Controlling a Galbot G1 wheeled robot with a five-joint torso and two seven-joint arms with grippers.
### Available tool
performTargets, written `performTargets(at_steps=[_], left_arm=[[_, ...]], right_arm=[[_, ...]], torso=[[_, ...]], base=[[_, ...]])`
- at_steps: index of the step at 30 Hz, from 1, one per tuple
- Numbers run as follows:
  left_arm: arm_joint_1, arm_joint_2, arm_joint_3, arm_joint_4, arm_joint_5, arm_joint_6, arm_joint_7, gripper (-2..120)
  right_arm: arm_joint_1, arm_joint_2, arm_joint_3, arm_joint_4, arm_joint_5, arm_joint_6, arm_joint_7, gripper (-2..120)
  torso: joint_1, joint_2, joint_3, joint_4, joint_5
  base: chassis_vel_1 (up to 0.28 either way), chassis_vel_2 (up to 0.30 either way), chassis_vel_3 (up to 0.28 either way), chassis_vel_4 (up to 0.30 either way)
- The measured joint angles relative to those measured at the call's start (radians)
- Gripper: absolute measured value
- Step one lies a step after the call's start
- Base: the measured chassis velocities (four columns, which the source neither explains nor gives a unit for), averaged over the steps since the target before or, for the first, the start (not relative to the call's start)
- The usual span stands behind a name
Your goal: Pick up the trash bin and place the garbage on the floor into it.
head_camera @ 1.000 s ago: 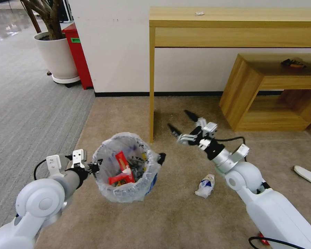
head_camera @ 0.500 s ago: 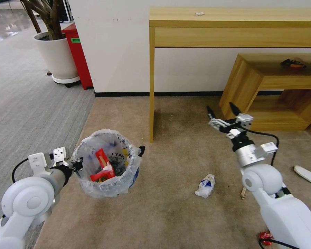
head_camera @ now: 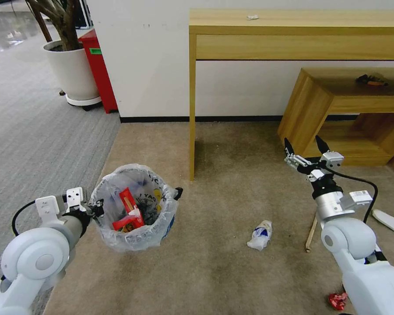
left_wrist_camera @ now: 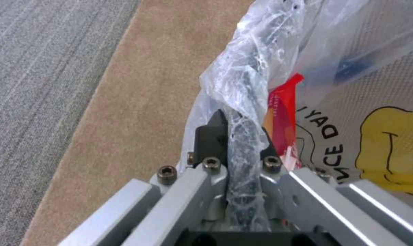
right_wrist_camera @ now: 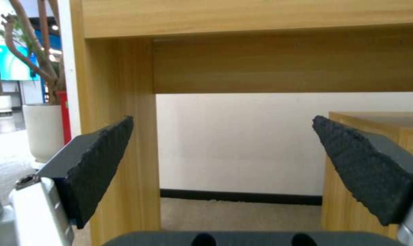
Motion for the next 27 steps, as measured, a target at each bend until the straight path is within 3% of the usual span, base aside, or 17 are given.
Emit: performTargets(at_steps=[27], left_arm=[[0.001, 0.01, -0.001, 0.001, -0.006, -0.006, 0.027, 0]], right_arm=[[-0.035, 0.001, -0.005, 0.005, -0.017, 0.024, -0.048, 100]], torso=[[0.0, 0.0, 0.0, -0.0001, 0.0]], base=[[-0.021, -0.018, -0.017, -0.019]])
